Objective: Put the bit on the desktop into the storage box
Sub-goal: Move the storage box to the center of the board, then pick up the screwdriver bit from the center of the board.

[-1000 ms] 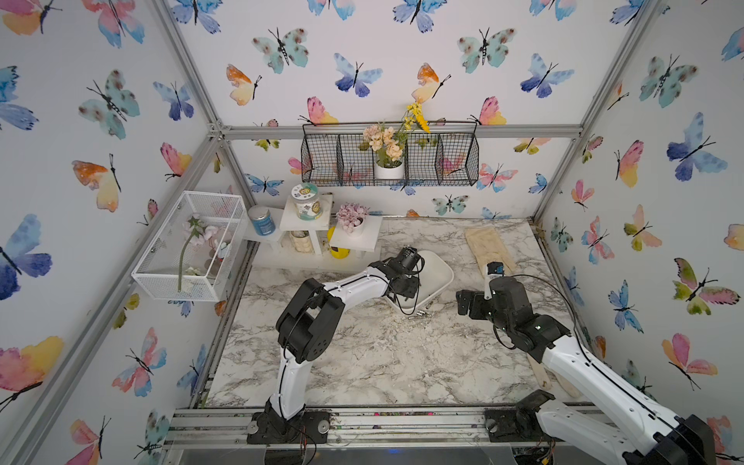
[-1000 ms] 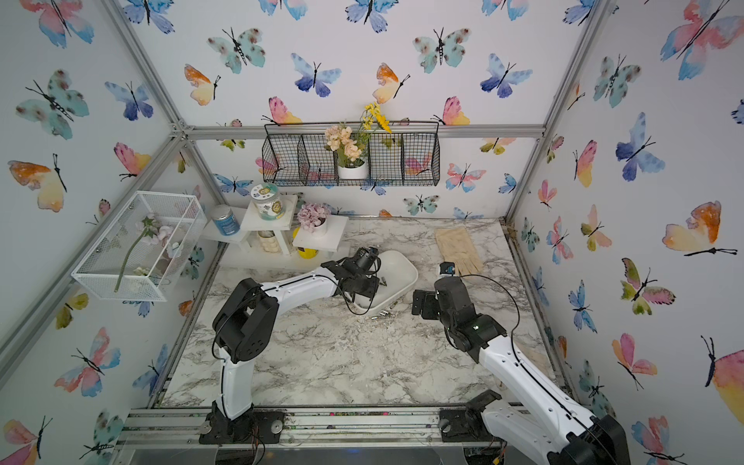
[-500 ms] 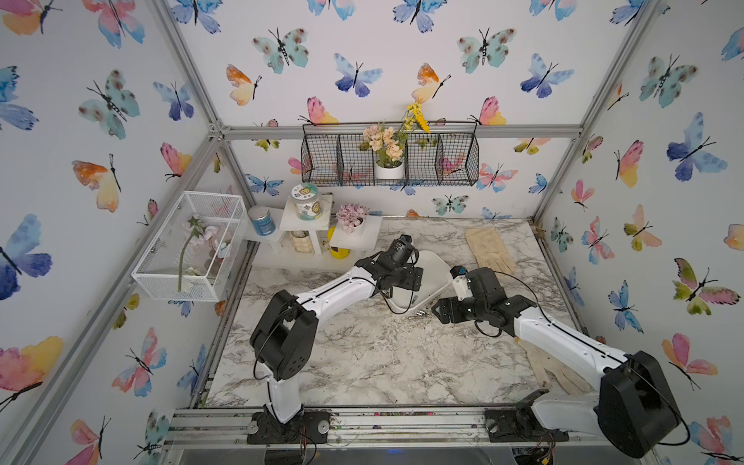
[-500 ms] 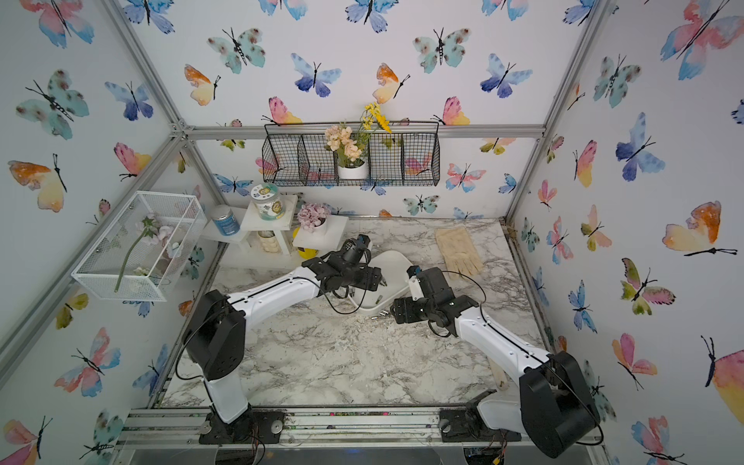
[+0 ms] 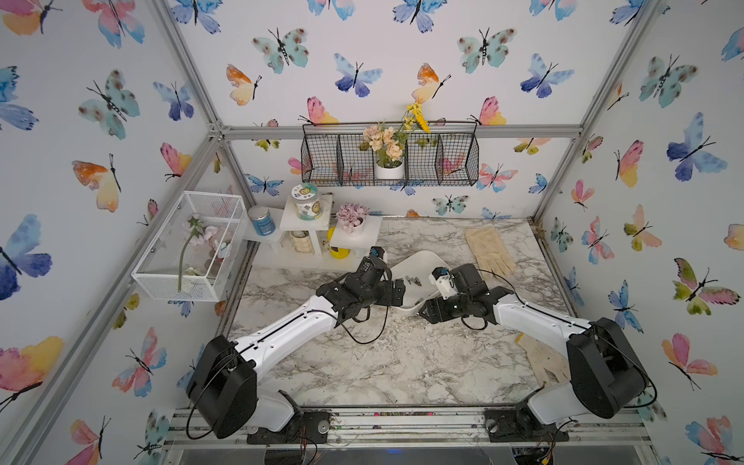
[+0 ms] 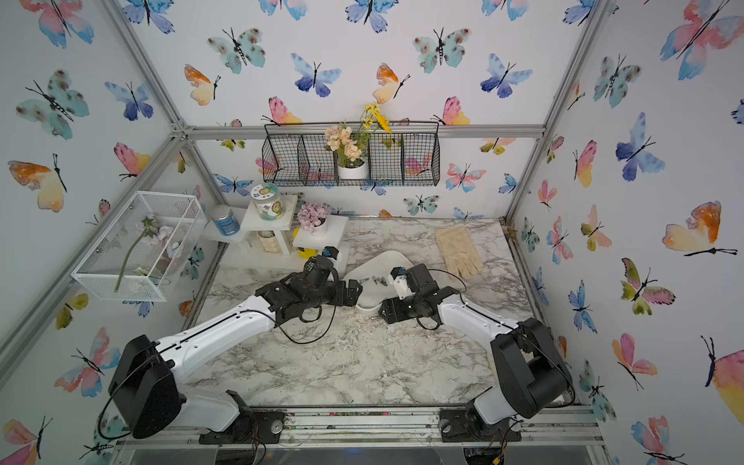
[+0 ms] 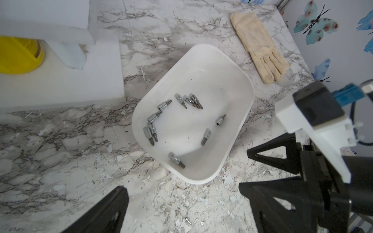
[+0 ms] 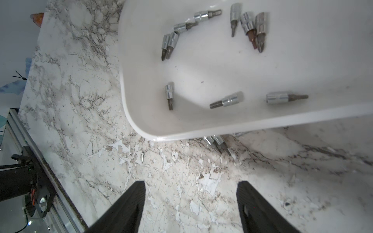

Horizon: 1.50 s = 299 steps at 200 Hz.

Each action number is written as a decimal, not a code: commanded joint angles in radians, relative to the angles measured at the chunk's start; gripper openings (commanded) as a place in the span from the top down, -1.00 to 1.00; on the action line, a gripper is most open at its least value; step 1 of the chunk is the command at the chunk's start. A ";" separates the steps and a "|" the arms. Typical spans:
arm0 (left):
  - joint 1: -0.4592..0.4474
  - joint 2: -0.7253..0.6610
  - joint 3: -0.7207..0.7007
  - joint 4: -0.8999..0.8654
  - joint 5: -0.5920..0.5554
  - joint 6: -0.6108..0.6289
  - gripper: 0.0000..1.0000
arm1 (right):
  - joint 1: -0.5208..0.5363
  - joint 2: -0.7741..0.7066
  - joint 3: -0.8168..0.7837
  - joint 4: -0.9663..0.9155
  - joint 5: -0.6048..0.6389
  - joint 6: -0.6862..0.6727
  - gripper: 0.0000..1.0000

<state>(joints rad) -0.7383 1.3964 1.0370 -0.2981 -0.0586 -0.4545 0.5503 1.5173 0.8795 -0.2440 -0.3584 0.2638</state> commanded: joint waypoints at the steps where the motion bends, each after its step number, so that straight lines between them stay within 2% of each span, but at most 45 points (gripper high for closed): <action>1: 0.007 -0.064 -0.055 -0.020 -0.063 -0.032 -0.97 | 0.005 0.037 0.043 0.067 -0.060 -0.002 -0.52; 58: 0.007 -0.172 -0.182 -0.038 -0.103 -0.077 -0.97 | 0.007 0.129 0.111 0.095 -0.096 0.014 -0.52; 150: 0.007 -0.268 -0.270 -0.032 -0.130 -0.120 -0.97 | 0.017 0.253 0.222 0.114 -0.109 0.016 -0.51; 186: 0.008 -0.288 -0.290 -0.029 -0.133 -0.125 -0.97 | 0.017 0.226 0.201 0.100 -0.089 -0.011 -0.51; 227: 0.008 -0.281 -0.301 -0.016 -0.132 -0.128 -0.97 | 0.020 0.168 0.120 0.072 -0.040 -0.020 -0.49; 268: 0.009 -0.283 -0.309 -0.014 -0.128 -0.133 -0.97 | 0.020 0.125 0.063 0.010 0.164 0.045 -0.44; 299: 0.008 -0.284 -0.313 -0.014 -0.127 -0.135 -0.97 | 0.021 0.112 0.050 -0.015 0.237 0.125 -0.37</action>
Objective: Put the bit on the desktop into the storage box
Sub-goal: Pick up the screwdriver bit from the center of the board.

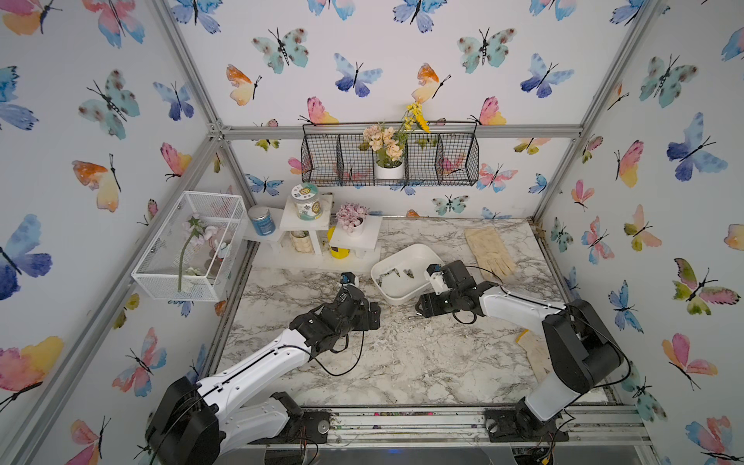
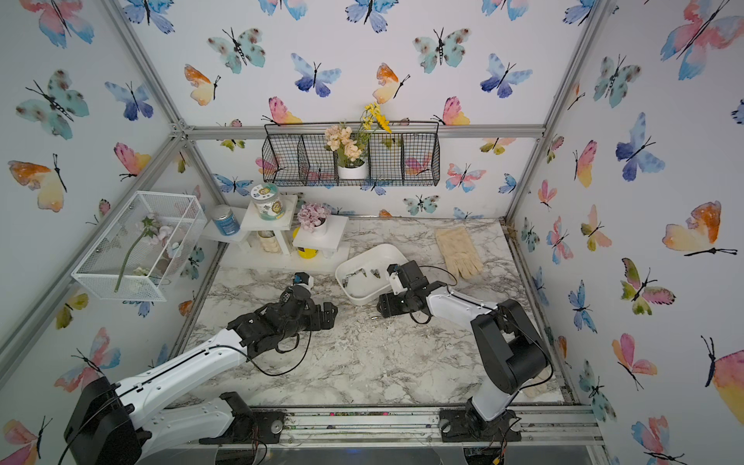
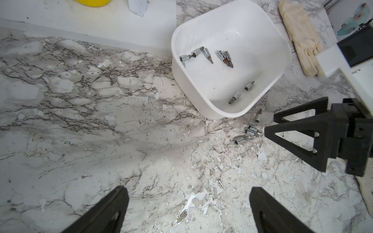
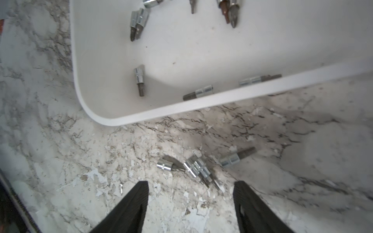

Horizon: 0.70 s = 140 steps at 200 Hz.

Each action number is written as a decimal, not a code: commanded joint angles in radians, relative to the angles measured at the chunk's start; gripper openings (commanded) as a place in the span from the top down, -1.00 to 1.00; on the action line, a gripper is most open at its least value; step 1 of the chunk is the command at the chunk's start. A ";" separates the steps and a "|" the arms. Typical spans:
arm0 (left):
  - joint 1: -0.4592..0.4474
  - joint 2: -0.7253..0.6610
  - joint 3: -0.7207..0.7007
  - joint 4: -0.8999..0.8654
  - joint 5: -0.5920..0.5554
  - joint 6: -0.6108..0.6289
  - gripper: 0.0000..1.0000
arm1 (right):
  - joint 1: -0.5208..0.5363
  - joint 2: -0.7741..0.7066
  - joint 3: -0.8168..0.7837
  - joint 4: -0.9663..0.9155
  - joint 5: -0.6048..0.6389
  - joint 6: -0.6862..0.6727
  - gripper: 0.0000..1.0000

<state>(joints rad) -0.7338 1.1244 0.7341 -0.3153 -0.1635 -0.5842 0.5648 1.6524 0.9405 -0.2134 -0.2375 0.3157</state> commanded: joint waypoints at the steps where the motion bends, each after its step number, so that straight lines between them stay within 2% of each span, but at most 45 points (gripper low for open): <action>1: 0.004 -0.012 -0.011 0.003 -0.021 -0.006 -0.97 | 0.006 -0.023 -0.011 -0.046 0.118 0.075 -0.36; 38: 0.003 -0.018 -0.016 0.006 -0.020 -0.008 -0.97 | 0.007 0.010 0.014 -0.055 0.150 0.111 -0.22; 49: 0.004 -0.020 -0.018 0.005 -0.021 -0.008 -0.97 | 0.007 0.028 0.036 -0.067 0.162 0.122 -0.11; 75: 0.003 -0.029 -0.022 0.002 -0.019 -0.008 -0.97 | 0.006 0.064 0.068 -0.066 0.167 0.144 0.00; 140: 0.003 -0.037 -0.035 0.006 -0.017 -0.011 -0.97 | 0.006 0.134 0.109 -0.067 0.152 0.154 0.19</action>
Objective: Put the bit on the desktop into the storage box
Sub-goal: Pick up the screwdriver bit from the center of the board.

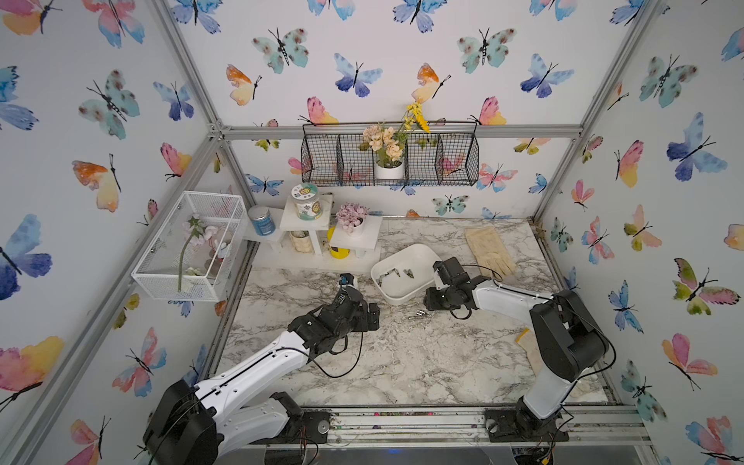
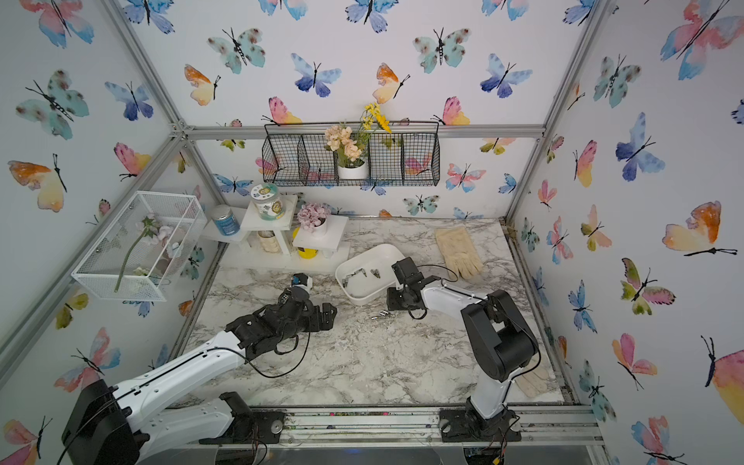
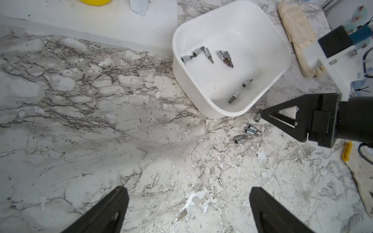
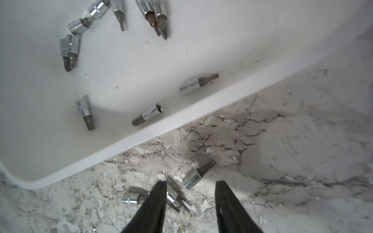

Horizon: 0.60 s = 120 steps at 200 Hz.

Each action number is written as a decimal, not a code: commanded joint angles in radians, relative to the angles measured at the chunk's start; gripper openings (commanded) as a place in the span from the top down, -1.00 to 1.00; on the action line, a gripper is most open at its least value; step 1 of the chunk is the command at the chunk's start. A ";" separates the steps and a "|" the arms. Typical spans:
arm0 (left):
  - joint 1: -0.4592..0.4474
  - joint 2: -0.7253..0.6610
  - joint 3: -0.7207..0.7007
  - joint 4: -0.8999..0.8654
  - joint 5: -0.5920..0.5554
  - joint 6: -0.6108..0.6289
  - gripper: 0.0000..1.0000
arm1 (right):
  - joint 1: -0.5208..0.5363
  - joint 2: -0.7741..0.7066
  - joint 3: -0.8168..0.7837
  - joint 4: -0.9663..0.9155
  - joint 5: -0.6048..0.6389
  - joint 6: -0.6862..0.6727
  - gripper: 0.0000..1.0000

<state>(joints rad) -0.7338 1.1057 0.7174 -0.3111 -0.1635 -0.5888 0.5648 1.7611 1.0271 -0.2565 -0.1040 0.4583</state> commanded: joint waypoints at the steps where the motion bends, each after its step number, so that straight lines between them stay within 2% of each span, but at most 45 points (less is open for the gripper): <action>1: 0.004 -0.018 -0.019 0.002 -0.017 -0.006 -0.97 | 0.006 0.027 0.023 -0.024 0.018 0.012 0.19; 55: 0.004 -0.015 -0.022 0.010 -0.005 -0.008 -0.97 | 0.007 0.058 0.036 -0.030 0.037 -0.007 0.21; 120: 0.004 -0.006 -0.021 0.020 0.011 -0.010 -0.97 | 0.008 0.093 0.066 -0.068 0.064 -0.036 0.40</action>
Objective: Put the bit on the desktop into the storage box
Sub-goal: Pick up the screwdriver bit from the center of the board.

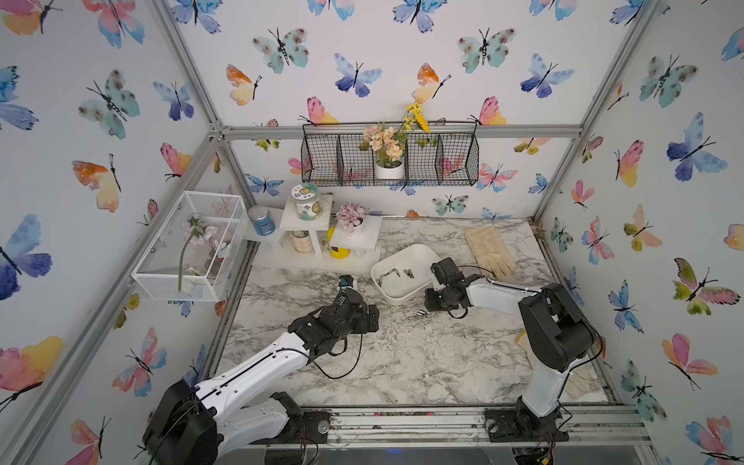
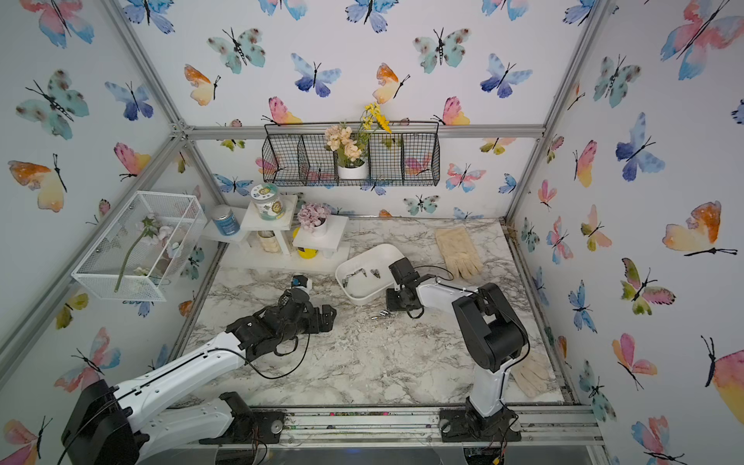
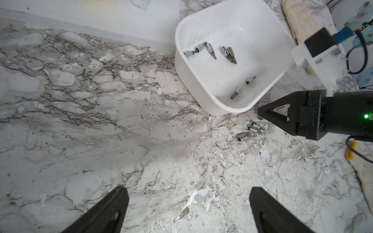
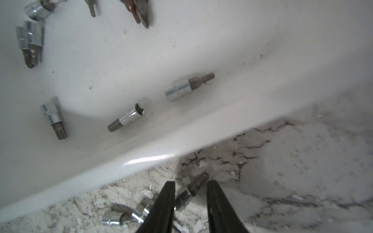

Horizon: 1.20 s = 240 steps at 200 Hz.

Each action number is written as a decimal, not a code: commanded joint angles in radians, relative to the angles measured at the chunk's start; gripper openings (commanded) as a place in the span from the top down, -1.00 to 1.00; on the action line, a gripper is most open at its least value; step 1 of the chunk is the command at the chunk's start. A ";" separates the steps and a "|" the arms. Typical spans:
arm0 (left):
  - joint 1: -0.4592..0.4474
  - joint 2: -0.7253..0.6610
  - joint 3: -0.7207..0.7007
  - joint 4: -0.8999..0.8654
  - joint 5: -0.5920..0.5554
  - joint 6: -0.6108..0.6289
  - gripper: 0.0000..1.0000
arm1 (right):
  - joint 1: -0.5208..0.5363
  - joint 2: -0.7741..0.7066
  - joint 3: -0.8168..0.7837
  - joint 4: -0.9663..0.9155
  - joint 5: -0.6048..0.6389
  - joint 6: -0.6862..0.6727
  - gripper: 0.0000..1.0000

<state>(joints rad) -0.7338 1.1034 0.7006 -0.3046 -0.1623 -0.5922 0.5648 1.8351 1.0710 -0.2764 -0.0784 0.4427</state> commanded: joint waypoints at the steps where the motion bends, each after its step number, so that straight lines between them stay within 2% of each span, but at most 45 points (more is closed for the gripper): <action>1: 0.004 -0.004 -0.004 0.013 0.010 -0.006 -0.97 | 0.009 0.019 0.022 -0.049 0.039 -0.021 0.40; 64: 0.003 0.003 0.000 0.015 0.027 -0.007 -0.97 | 0.014 0.042 0.032 -0.106 0.093 -0.050 0.47; 134: 0.003 0.026 0.009 0.034 0.082 0.018 -0.97 | 0.015 0.062 0.024 -0.110 0.097 -0.067 0.59; 240: -0.014 0.042 0.011 0.050 0.096 0.028 -0.97 | 0.015 -0.004 0.021 -0.131 0.138 -0.077 0.74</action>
<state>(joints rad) -0.7418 1.1374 0.7010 -0.2646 -0.0879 -0.5800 0.5770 1.8477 1.0969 -0.3367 0.0116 0.3794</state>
